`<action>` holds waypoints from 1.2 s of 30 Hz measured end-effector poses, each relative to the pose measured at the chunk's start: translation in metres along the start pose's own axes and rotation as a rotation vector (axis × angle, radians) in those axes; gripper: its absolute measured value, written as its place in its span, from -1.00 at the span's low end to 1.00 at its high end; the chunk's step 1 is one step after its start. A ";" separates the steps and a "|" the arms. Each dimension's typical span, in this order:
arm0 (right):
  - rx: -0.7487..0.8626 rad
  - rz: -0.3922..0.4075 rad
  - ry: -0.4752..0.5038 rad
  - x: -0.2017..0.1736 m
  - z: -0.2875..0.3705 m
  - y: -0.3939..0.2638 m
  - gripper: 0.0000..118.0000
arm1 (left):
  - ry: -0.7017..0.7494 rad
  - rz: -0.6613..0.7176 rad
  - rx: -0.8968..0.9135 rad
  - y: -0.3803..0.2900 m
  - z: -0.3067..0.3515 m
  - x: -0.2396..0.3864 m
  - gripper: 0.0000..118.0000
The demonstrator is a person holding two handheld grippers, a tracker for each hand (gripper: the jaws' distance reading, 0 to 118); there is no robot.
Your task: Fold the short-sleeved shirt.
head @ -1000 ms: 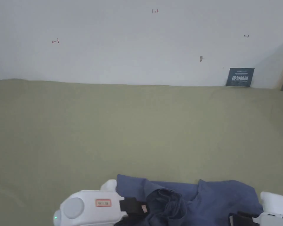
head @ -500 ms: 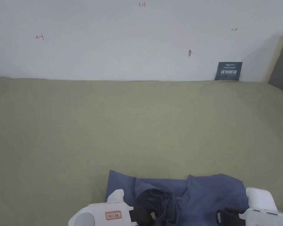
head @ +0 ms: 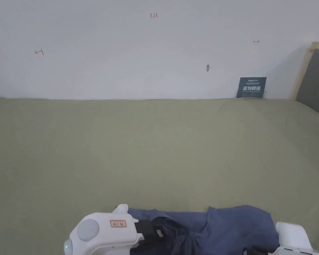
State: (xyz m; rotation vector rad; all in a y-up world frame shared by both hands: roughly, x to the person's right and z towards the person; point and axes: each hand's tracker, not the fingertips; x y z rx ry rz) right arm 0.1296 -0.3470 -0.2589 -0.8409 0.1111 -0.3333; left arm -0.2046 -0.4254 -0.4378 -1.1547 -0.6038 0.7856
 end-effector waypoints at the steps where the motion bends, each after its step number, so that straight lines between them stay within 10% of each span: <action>1: -0.002 0.002 0.001 0.000 0.000 0.000 -0.88 | -0.011 -0.009 0.003 0.003 -0.004 0.004 -1.00; 13: -0.001 -0.018 0.006 0.007 -0.001 0.002 -0.88 | -0.066 -0.119 -0.104 -0.009 -0.049 0.033 -1.00; 29: -0.006 0.001 0.015 -0.001 -0.001 -0.001 -0.88 | -0.059 -0.144 0.019 0.025 0.117 -0.052 -1.00; 31: -0.008 0.012 0.015 -0.004 -0.002 -0.001 -0.88 | -0.036 -0.143 0.012 0.030 0.120 -0.059 -0.49; 32: -0.009 0.015 0.016 -0.004 -0.003 -0.001 -0.88 | -0.017 -0.139 0.025 0.031 0.120 -0.062 0.49; 33: -0.010 0.018 0.017 -0.005 -0.003 -0.002 -0.88 | -0.022 -0.133 0.028 0.034 0.117 -0.066 1.00; 36: -0.016 0.026 0.018 -0.007 -0.003 -0.003 -0.88 | -0.137 -0.055 0.002 0.035 0.099 -0.072 1.00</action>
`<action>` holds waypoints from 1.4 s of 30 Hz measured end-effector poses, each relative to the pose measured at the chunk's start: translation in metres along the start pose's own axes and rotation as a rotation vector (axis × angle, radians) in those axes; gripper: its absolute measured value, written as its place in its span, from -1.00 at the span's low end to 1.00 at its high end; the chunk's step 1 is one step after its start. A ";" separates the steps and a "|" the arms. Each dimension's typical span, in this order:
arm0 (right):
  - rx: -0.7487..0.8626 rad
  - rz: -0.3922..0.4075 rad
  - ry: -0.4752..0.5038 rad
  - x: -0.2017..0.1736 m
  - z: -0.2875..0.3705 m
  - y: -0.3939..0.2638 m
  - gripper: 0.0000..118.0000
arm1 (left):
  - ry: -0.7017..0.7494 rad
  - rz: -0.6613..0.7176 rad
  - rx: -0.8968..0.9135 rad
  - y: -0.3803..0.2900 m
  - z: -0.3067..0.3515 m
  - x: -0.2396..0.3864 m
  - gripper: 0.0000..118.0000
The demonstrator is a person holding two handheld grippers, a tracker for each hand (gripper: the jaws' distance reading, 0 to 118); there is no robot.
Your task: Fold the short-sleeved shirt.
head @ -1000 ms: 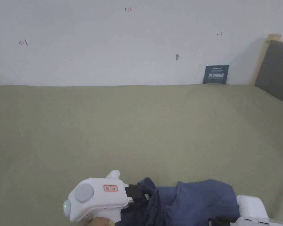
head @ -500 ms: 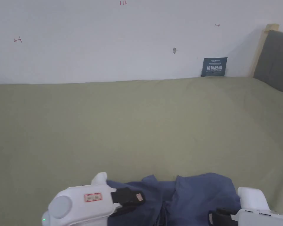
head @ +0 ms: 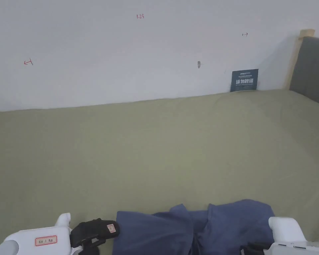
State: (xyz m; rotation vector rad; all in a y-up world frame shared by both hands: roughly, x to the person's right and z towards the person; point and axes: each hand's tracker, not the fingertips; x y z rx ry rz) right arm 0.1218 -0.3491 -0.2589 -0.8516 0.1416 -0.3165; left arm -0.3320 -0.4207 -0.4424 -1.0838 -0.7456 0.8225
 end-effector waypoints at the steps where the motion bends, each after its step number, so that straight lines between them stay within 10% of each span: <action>1: -0.002 0.003 0.000 0.000 0.000 0.000 -0.88 | -0.023 0.026 -0.012 -0.001 -0.007 -0.001 1.00; 5: -0.013 -0.002 -0.006 0.003 -0.004 0.000 -0.88 | -0.089 0.012 -0.054 -0.011 -0.035 0.004 0.88; 6: -0.014 -0.005 -0.007 0.004 -0.004 0.000 -0.88 | -0.084 0.022 -0.061 -0.012 -0.043 0.007 0.58; 8: -0.010 -0.013 -0.010 0.006 -0.002 0.000 -0.88 | 0.072 -0.005 -0.060 -0.019 -0.052 0.008 -0.74; 18: 0.025 -0.060 -0.021 0.018 0.008 0.003 -0.88 | 0.050 0.070 0.078 -0.001 0.035 0.007 -0.75; 30: 0.015 -0.016 -0.005 0.002 0.004 0.002 -0.88 | 0.461 -0.102 0.226 -0.003 0.193 0.082 -0.75; 42: 0.001 0.084 -0.065 -0.014 0.003 0.017 -0.88 | 0.307 -0.288 0.068 -0.016 0.067 0.179 -0.75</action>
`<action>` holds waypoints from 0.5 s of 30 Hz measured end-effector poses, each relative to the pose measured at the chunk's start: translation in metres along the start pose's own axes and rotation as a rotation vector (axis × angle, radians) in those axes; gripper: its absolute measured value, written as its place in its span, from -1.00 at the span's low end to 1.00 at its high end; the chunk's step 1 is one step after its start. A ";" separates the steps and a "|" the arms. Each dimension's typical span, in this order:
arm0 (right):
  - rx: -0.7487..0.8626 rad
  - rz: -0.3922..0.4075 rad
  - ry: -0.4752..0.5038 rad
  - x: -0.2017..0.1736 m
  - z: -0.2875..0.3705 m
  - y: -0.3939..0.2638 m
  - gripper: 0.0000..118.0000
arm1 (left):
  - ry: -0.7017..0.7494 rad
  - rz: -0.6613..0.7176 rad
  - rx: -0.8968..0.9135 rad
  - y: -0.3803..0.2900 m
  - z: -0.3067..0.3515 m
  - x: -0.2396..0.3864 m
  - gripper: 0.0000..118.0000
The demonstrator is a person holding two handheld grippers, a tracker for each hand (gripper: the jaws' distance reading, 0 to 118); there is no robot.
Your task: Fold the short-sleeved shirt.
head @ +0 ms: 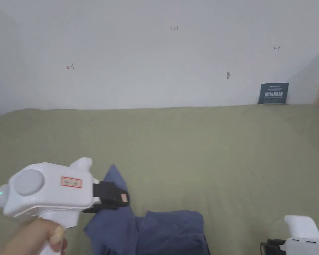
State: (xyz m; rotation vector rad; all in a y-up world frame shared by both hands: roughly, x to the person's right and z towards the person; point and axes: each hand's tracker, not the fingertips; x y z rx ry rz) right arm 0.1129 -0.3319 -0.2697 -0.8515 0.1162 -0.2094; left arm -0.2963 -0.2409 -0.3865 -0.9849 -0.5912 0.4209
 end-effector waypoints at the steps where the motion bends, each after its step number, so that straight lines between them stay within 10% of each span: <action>1: 0.001 0.002 -0.003 0.001 0.001 0.001 -0.88 | -0.024 -0.006 -0.015 0.000 -0.013 0.008 -0.75; 8: 0.022 -0.036 -0.013 0.011 0.012 0.004 -0.88 | -0.121 0.011 -0.129 -0.001 -0.107 0.031 -0.71; 12: 0.019 -0.054 -0.015 0.017 0.011 0.002 -0.88 | -0.134 -0.005 -0.166 -0.011 -0.124 0.032 0.32; 15: 0.015 -0.058 -0.015 0.019 0.010 0.002 -0.88 | -0.219 0.064 -0.092 -0.013 -0.112 0.022 0.36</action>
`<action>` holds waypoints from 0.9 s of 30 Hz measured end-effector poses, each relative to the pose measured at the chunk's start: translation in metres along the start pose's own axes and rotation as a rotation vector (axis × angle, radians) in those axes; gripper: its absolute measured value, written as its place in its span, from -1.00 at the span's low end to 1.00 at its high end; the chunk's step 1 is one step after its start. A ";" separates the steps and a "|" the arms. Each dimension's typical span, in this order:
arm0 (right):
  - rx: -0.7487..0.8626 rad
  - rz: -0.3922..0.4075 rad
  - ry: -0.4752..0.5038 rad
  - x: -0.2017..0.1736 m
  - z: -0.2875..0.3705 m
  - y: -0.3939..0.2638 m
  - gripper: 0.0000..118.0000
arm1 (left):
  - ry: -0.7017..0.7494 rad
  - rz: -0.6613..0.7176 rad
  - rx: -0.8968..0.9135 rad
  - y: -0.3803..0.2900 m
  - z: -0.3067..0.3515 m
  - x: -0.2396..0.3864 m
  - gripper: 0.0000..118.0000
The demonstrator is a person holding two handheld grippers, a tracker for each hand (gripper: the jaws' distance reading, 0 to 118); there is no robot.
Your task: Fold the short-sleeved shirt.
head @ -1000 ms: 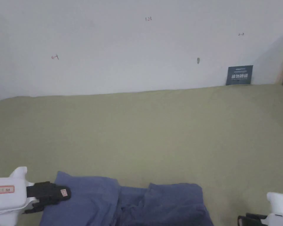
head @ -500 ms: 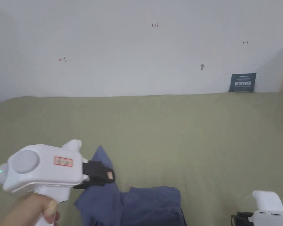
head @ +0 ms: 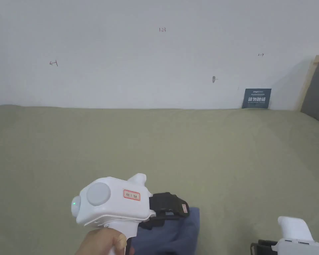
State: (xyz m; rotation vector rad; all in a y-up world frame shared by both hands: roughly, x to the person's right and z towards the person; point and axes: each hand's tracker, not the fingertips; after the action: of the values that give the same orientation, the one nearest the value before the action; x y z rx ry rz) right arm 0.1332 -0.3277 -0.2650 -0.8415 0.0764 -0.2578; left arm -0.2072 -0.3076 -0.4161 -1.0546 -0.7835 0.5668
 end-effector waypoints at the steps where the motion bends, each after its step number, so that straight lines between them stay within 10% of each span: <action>1: -0.001 -0.001 0.000 0.000 0.000 0.000 -0.88 | -0.019 0.022 0.022 0.000 0.005 -0.004 0.33; 4: 0.000 -0.001 0.002 -0.001 -0.001 0.002 -0.88 | -0.045 0.045 0.104 -0.011 0.018 -0.014 0.29; 8: 0.010 -0.016 0.010 -0.005 -0.002 0.005 -0.88 | 0.004 0.054 0.081 -0.032 -0.007 -0.029 -0.81; 17: 0.009 -0.013 0.021 -0.014 0.003 0.002 -0.88 | -0.037 0.122 -0.167 -0.117 -0.100 -0.059 -0.98; 27: 0.017 0.030 0.074 -0.049 -0.007 0.027 -0.88 | -0.132 -0.029 0.009 -0.076 0.009 -0.029 -0.98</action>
State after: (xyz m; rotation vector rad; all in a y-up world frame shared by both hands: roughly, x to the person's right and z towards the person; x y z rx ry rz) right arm 0.0899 -0.3030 -0.2915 -0.8130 0.1560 -0.2616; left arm -0.2287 -0.3543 -0.3521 -1.0034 -0.9091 0.6192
